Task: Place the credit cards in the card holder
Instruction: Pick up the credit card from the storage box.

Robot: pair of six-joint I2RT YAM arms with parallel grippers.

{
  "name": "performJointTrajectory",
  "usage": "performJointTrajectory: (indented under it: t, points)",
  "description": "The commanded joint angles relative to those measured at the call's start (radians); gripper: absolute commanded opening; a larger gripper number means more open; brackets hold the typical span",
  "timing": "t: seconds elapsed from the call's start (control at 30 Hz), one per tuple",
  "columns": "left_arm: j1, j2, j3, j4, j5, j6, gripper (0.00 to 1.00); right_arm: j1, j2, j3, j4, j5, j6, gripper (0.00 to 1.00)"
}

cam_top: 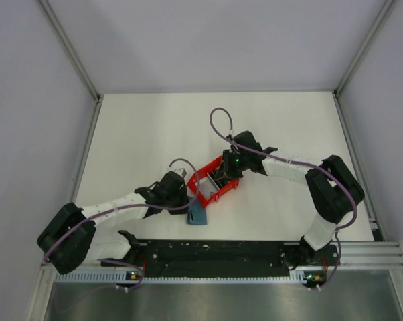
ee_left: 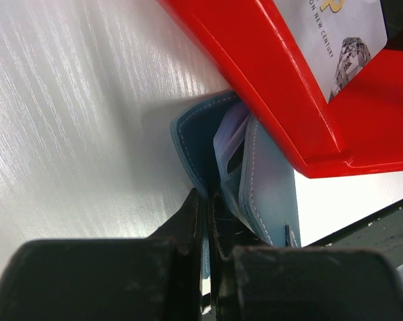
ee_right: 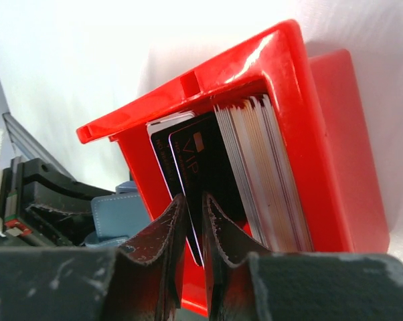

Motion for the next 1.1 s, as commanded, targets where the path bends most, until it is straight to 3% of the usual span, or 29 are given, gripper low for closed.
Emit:
performJointTrajectory:
  t: [0.0,0.33,0.93,1.07]
  points:
    - [-0.002,0.014,0.013,0.047,0.011,0.013,0.00,0.002,-0.054,0.036,-0.068,0.071,-0.060,0.14]
    - [-0.002,0.025,0.016,0.053,0.018,0.011,0.00,0.087,-0.037,0.143,-0.223,0.242,-0.174,0.17]
    - [-0.002,0.040,0.027,0.055,0.027,0.010,0.00,0.179,0.026,0.237,-0.360,0.402,-0.274,0.18]
    - [-0.002,0.042,0.028,0.055,0.028,0.008,0.00,0.180,0.024,0.240,-0.363,0.394,-0.289,0.05]
